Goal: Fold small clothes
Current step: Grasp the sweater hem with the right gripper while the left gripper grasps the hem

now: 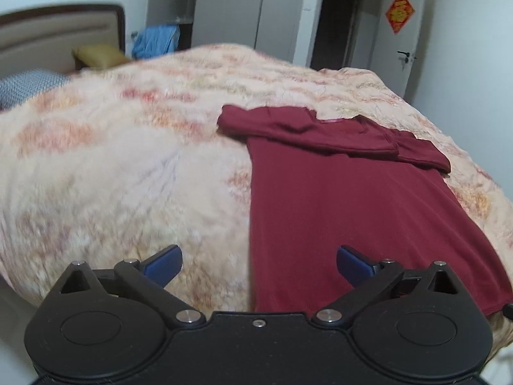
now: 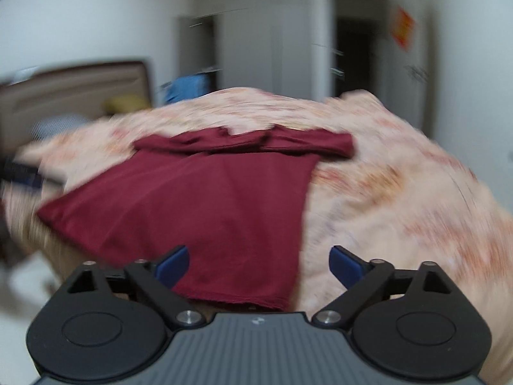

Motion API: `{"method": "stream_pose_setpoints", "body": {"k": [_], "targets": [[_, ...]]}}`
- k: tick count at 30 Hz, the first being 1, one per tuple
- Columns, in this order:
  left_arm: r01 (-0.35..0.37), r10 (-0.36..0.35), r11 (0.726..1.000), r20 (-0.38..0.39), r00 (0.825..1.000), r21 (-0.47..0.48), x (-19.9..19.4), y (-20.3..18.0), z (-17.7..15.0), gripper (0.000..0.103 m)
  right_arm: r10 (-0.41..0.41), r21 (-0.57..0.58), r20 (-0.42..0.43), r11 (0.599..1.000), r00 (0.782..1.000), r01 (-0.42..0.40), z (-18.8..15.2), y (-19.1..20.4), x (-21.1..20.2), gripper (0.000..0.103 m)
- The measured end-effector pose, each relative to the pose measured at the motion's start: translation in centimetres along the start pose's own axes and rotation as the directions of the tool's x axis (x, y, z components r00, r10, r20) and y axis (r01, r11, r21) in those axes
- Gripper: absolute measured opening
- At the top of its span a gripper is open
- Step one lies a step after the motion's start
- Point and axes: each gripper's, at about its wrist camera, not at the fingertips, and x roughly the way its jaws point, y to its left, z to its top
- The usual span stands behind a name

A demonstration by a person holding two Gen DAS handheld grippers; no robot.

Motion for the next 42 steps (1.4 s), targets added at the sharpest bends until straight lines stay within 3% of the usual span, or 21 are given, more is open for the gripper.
{"method": "stream_pose_setpoints", "body": {"k": [2,6,10,14,16,18,19,21,23,25,28,31,33,37,39,42], "targets": [[0.002,-0.002,1.0,0.005,1.0,0.031,-0.1,-0.5,0.1,0.102,0.009,-0.135,-0.013,0.991,1.0,-0.011,-0.2,2.2,0.8,0.101],[0.021,-0.021,0.997,0.002,1.0,0.079,0.1,-1.6,0.0,0.102,0.003,-0.355,-0.055,0.935,0.998,-0.022,-0.9,5.8,2.7,0.101],[0.043,-0.042,0.992,-0.012,0.999,0.121,0.6,-2.7,-0.4,0.102,0.01,-0.426,-0.069,0.904,0.998,-0.038,-1.3,7.5,4.2,0.097],[0.057,-0.054,0.986,-0.019,0.998,0.154,0.9,-3.7,-0.6,0.102,-0.015,-0.554,-0.076,0.832,0.997,-0.03,-2.4,9.1,5.6,0.088],[0.067,-0.067,0.982,-0.007,0.998,0.177,0.9,-4.1,-0.8,0.102,-0.033,-0.608,-0.065,0.794,0.997,-0.014,-3.3,9.8,6.1,0.085],[0.084,-0.095,0.972,0.04,0.995,0.218,0.4,-4.4,-1.0,0.102,-0.027,-0.624,-0.054,0.781,0.998,-0.013,-3.7,10.2,6.1,0.079],[0.097,-0.116,0.965,0.065,0.991,0.243,0.0,-4.6,-1.2,0.102,-0.012,-0.616,-0.053,0.787,0.999,-0.023,-3.5,10.1,6.0,0.074],[0.128,-0.163,0.944,0.093,0.982,0.304,-0.7,-5.0,-1.6,0.102,0.006,-0.587,-0.054,0.809,0.999,-0.037,-2.9,9.6,5.9,0.042],[0.161,-0.211,0.917,0.101,0.972,0.365,-1.3,-5.6,-2.3,0.102,0.02,-0.552,-0.055,0.832,0.998,-0.047,-1.9,8.9,6.1,0.028],[0.191,-0.253,0.882,0.092,0.963,0.43,-1.7,-6.1,-3.2,0.102,0.096,-0.452,-0.092,0.883,0.991,-0.127,-0.2,7.5,5.9,0.022],[0.236,-0.309,0.823,0.06,0.949,0.517,-1.7,-7.3,-4.7,0.102,0.266,-0.214,-0.144,0.932,0.953,-0.293,3.0,4.3,6.2,0.022],[0.255,-0.331,0.77,0.024,0.943,0.584,-1.1,-9.1,-6.2,0.102,0.369,-0.006,-0.14,0.927,0.919,-0.374,5.3,1.2,7.0,0.021],[0.229,-0.312,0.744,0.023,0.95,0.627,-0.4,-10.3,-7.0,0.102,0.403,0.091,-0.142,0.915,0.904,-0.393,6.5,-0.5,7.6,0.018],[0.138,-0.226,0.74,0.051,0.973,0.658,1.5,-12.3,-7.4,0.1,0.447,0.181,-0.136,0.889,0.884,-0.422,7.8,-2.3,8.4,0.017],[0.11,-0.187,0.76,0.053,0.981,0.641,2.3,-12.4,-7.0,0.093,0.448,0.183,-0.135,0.888,0.884,-0.423,7.9,-2.6,8.2,0.017],[0.08,-0.132,0.788,0.04,0.99,0.61,3.2,-11.6,-6.5,0.075,0.453,0.195,-0.129,0.884,0.882,-0.425,7.4,-2.8,7.9,0.017]]}}
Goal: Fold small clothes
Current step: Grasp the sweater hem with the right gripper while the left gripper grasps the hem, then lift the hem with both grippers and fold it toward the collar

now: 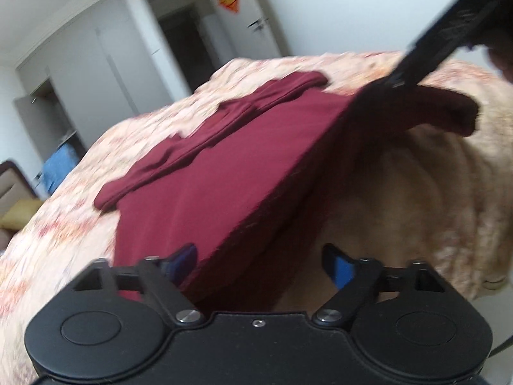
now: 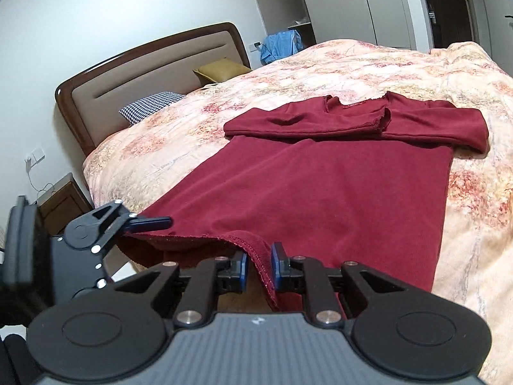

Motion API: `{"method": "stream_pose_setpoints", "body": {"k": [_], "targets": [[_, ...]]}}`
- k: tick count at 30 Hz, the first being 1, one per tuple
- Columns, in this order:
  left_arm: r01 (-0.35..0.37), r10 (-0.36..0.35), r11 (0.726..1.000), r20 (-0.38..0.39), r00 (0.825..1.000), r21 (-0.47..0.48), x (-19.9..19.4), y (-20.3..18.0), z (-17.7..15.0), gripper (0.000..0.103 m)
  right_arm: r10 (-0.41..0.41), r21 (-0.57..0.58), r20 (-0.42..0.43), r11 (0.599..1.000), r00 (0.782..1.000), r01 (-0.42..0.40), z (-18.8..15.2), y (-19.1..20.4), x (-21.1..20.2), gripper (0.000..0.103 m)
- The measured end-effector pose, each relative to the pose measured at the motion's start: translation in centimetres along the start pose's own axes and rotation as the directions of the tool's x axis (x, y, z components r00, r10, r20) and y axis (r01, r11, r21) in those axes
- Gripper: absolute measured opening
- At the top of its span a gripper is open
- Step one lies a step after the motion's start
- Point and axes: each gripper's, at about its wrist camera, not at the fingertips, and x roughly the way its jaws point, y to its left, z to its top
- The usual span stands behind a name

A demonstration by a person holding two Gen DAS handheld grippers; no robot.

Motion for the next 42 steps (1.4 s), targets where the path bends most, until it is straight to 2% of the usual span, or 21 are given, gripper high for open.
{"method": "stream_pose_setpoints", "body": {"k": [1,4,8,11,14,18,20,22,25,27,30,32,35,37,38,39,42], "targets": [[0.002,-0.003,1.0,-0.01,1.0,-0.026,0.1,0.6,-0.2,0.067,0.0,0.007,0.005,1.0,1.0,0.0,-0.2,0.0,-0.1,0.017],[-0.02,0.018,0.995,-0.017,1.0,-0.098,-0.1,2.1,-1.0,0.063,0.003,0.037,0.023,0.999,1.0,-0.004,-0.4,-0.1,-0.5,0.013],[-0.09,0.088,0.99,-0.022,0.996,-0.112,-1.1,3.1,-2.1,0.056,0.004,0.047,0.043,0.999,0.999,-0.006,0.0,0.0,-0.6,0.012],[-0.107,0.105,0.98,-0.02,0.994,-0.168,-2.2,4.3,-2.8,0.042,0.002,0.047,0.049,0.999,0.999,-0.004,0.0,0.2,-0.9,0.012],[-0.119,0.123,0.966,0.002,0.992,-0.228,-3.3,5.6,-3.2,0.036,-0.017,0.038,0.047,0.999,0.999,0.015,-0.1,0.6,-0.9,0.012],[-0.111,0.122,0.966,0.032,0.992,-0.233,-3.8,6.2,-3.2,0.024,-0.092,-0.05,0.033,0.994,0.995,0.093,-1.1,1.9,-0.6,0.013],[-0.107,0.119,0.969,0.039,0.992,-0.224,-3.6,6.2,-2.8,0.012,-0.148,-0.125,0.026,0.981,0.989,0.15,-1.8,2.7,-0.2,0.014],[-0.102,0.115,0.97,0.051,0.992,-0.22,-3.7,6.3,-2.3,0.006,-0.193,-0.192,0.017,0.962,0.981,0.193,-2.6,3.5,0.3,0.019],[-0.104,0.124,0.971,0.078,0.989,-0.216,-3.7,6.5,-1.5,0.004,-0.259,-0.298,0.013,0.921,0.966,0.251,-4.2,4.7,1.2,0.025],[-0.103,0.124,0.973,0.09,0.988,-0.207,-3.9,6.6,-0.9,0.004,-0.312,-0.364,0.026,0.882,0.95,0.299,-5.9,5.4,1.8,0.042],[-0.087,0.109,0.975,0.095,0.99,-0.205,-4.4,7.1,-0.1,0.004,-0.389,-0.474,0.029,0.806,0.921,0.356,-8.9,6.7,3.1,0.046],[-0.084,0.104,0.976,0.094,0.99,-0.2,-4.8,7.2,0.1,0.004,-0.43,-0.543,0.067,0.741,0.9,0.394,-10.7,7.7,3.6,0.046],[-0.096,0.114,0.98,0.1,0.988,-0.173,-5.3,6.9,0.1,0.003,-0.484,-0.647,0.152,0.611,0.862,0.457,-12.8,9.0,3.8,0.046],[-0.095,0.111,0.984,0.102,0.989,-0.152,-5.7,6.6,-0.2,0.003,-0.515,-0.672,0.196,0.549,0.834,0.497,-13.7,9.4,3.7,0.038],[-0.093,0.108,0.986,0.102,0.989,-0.141,-5.8,6.3,-0.3,0.003,-0.528,-0.668,0.216,0.534,0.821,0.519,-13.9,9.3,3.6,0.02],[-0.095,0.109,0.987,0.102,0.989,-0.129,-6.0,6.1,-0.5,0.003,-0.542,-0.65,0.241,0.526,0.805,0.548,-13.9,9.1,3.4,0.011],[-0.114,0.126,0.987,0.111,0.986,-0.11,-6.8,5.4,-0.9,0.002,-0.547,-0.566,0.312,0.55,0.777,0.614,-13.4,9.0,1.7,0.008]]}}
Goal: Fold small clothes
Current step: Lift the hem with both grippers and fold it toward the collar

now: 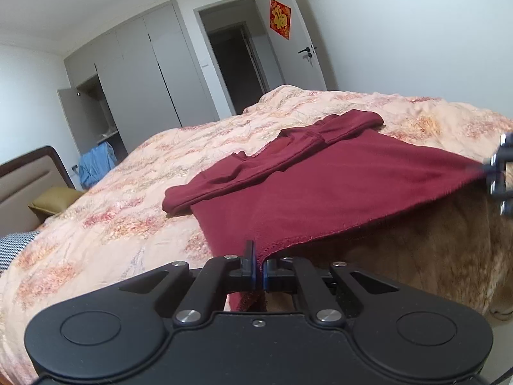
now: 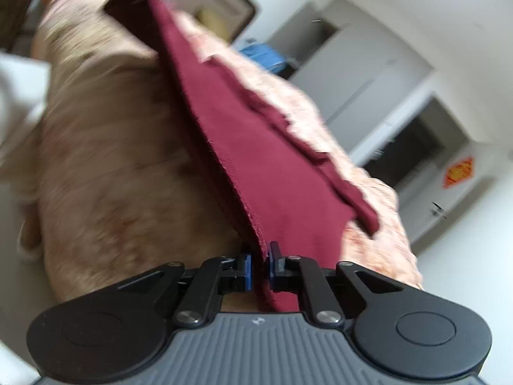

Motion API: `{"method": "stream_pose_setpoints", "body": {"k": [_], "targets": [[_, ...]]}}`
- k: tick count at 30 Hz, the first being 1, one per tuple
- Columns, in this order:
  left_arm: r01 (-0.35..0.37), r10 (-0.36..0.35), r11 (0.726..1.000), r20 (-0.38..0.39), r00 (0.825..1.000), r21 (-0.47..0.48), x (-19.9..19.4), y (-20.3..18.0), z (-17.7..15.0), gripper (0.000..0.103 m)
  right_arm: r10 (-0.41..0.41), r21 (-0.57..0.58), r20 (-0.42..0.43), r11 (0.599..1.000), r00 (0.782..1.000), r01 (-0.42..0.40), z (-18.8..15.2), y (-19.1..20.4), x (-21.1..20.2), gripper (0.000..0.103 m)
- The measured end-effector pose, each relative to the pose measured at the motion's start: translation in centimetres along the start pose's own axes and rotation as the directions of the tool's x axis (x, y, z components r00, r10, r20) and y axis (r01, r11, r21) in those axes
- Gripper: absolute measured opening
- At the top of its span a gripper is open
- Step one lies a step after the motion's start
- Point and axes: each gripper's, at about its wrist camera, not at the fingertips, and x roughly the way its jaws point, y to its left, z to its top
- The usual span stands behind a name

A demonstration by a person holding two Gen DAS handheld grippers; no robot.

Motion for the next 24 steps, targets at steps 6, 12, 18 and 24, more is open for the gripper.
{"method": "stream_pose_setpoints", "body": {"k": [6,12,18,24], "targets": [[-0.015,0.017,1.0,0.057,0.998,-0.025,-3.0,0.1,0.4,0.002,-0.122,0.013,0.109,0.993,0.987,0.121,1.3,-1.0,-4.2,0.006],[0.024,-0.023,1.0,0.07,0.997,-0.015,-8.8,-0.3,0.8,0.002,-0.1,0.112,0.094,0.99,0.991,0.09,2.7,-2.7,-10.2,0.006],[0.113,-0.113,0.982,0.009,0.994,-0.151,-12.6,2.6,2.0,0.003,0.063,0.177,0.096,0.981,0.993,-0.079,4.3,-6.0,-16.7,0.006],[0.123,-0.125,0.971,0.0,0.992,-0.203,-10.4,4.3,4.3,0.003,0.101,0.189,0.115,0.974,0.988,-0.121,5.8,-9.2,-14.2,0.006]]}}
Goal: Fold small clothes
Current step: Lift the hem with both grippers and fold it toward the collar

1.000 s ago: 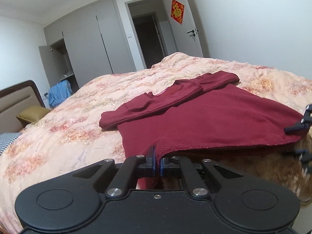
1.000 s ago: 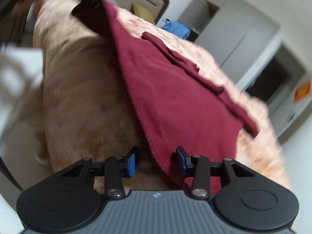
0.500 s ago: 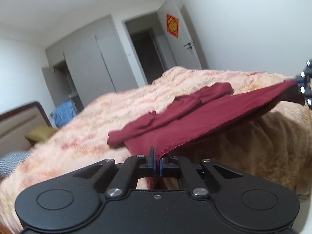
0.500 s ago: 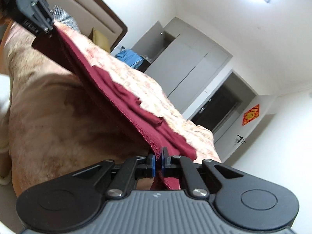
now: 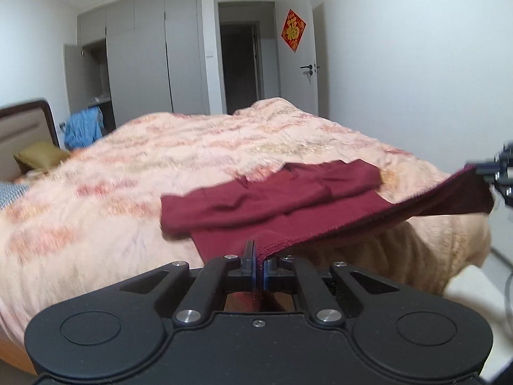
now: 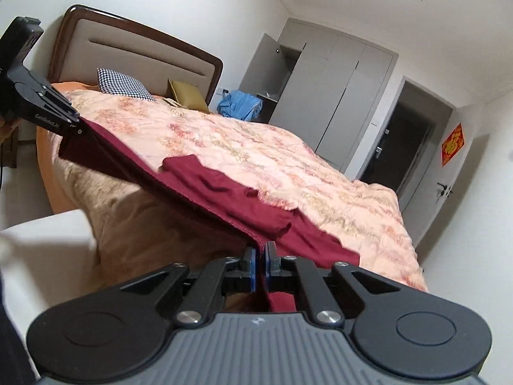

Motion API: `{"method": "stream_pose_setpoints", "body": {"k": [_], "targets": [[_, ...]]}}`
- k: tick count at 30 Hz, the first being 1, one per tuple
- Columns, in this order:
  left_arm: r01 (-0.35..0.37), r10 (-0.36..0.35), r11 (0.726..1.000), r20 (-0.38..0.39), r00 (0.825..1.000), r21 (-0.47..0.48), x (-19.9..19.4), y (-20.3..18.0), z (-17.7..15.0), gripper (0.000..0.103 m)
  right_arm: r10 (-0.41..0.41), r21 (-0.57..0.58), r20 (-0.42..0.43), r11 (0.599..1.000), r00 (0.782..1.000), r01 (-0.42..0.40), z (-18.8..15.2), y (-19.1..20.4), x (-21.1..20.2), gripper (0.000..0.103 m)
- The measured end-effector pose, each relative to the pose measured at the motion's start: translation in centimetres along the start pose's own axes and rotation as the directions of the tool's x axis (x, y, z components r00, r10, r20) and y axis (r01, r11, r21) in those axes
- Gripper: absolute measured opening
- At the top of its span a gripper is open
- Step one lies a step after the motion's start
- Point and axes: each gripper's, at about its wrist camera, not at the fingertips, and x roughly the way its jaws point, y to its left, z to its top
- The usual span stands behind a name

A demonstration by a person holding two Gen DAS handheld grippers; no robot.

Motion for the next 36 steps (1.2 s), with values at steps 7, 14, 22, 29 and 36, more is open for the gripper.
{"method": "stream_pose_setpoints", "body": {"k": [7,14,22,29,36], "targets": [[-0.01,0.008,0.997,0.036,0.999,0.077,6.3,2.4,8.4,0.004,-0.106,-0.178,0.041,0.978,0.994,0.112,5.6,-3.4,7.5,0.006],[-0.013,0.026,0.976,-0.057,0.998,0.218,17.9,5.1,16.7,0.005,-0.134,-0.201,-0.019,0.971,0.991,0.128,10.6,-9.0,20.8,0.006],[0.049,-0.014,0.986,-0.22,0.975,0.157,32.6,9.5,18.3,0.005,-0.065,-0.121,-0.177,0.992,0.982,0.043,10.5,-13.2,34.3,0.006],[0.111,-0.085,0.992,-0.333,0.939,0.062,40.9,11.9,15.1,0.007,0.027,-0.058,-0.298,0.997,0.954,-0.047,6.9,-14.6,42.7,0.006],[0.124,-0.108,0.992,-0.383,0.917,0.016,44.7,12.9,13.6,0.018,0.073,-0.024,-0.334,0.996,0.94,-0.086,4.4,-15.2,47.3,0.006]]}}
